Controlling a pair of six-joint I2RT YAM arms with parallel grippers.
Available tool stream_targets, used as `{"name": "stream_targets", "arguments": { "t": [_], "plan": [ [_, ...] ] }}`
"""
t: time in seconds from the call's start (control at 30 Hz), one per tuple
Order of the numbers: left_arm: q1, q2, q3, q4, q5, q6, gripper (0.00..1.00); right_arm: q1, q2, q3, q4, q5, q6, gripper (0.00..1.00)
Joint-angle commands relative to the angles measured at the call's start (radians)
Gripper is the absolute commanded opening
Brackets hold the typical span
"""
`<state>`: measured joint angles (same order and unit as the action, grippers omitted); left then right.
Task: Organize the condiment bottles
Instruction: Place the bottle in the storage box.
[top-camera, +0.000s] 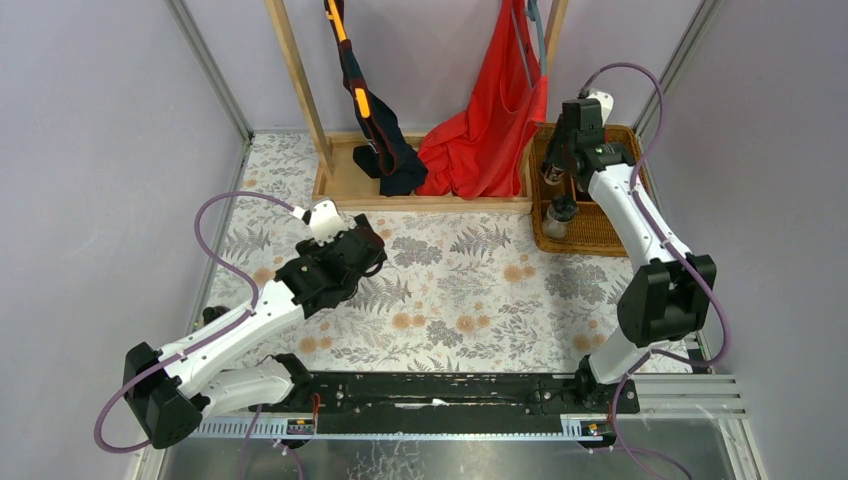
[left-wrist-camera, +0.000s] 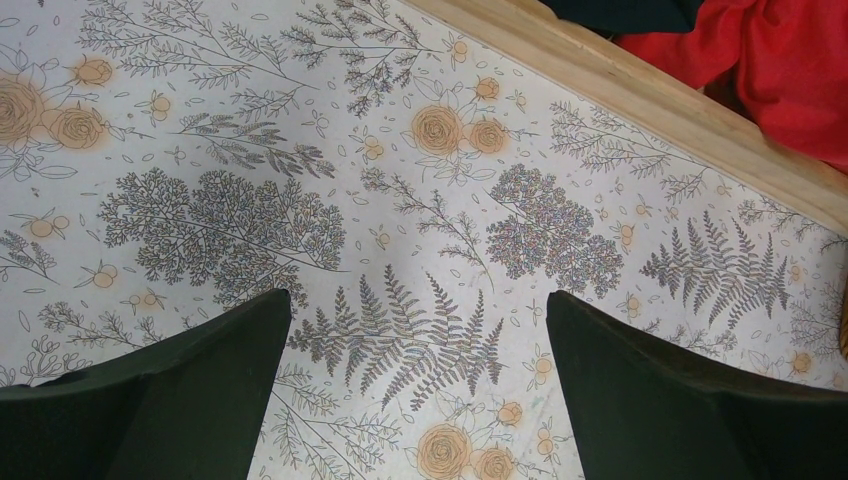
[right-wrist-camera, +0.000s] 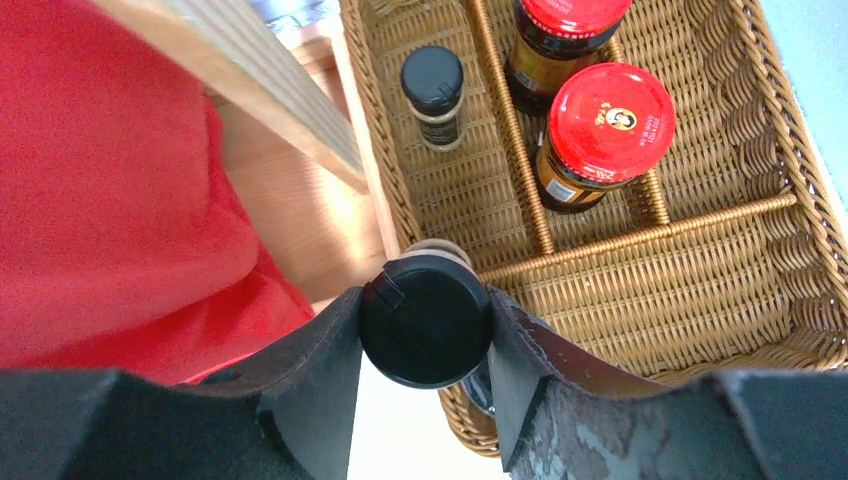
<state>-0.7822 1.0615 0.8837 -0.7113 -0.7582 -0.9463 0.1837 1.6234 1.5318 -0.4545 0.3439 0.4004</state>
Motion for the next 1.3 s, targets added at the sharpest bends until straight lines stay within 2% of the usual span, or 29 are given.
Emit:
{"name": "stream_targets", "arguments": {
  "t": [0.0,0.43,0.6,1.0,1.27],
  "plan": [
    [0.008,-0.003,-0.002,0.021,-0.010,0.006,0.99,-0.033,0.034,0.044,0.087,-0.031,0.008,0.00],
    [0.009,0.009,-0.010,0.025,-0.007,0.000,0.99,-0.059,0.247,0.099,0.168,-0.033,-0.002,0.00],
    [0.008,0.010,-0.012,0.033,-0.010,0.004,0.99,-0.059,0.280,0.086,0.209,-0.031,0.006,0.00],
    [0.008,0.035,-0.011,0.039,-0.003,0.007,0.99,-0.061,0.394,0.115,0.188,-0.015,-0.007,0.00],
    [0.009,0.040,-0.009,0.042,-0.002,0.009,0.99,-0.061,0.414,0.111,0.189,-0.015,-0.007,0.00]
  ]
}}
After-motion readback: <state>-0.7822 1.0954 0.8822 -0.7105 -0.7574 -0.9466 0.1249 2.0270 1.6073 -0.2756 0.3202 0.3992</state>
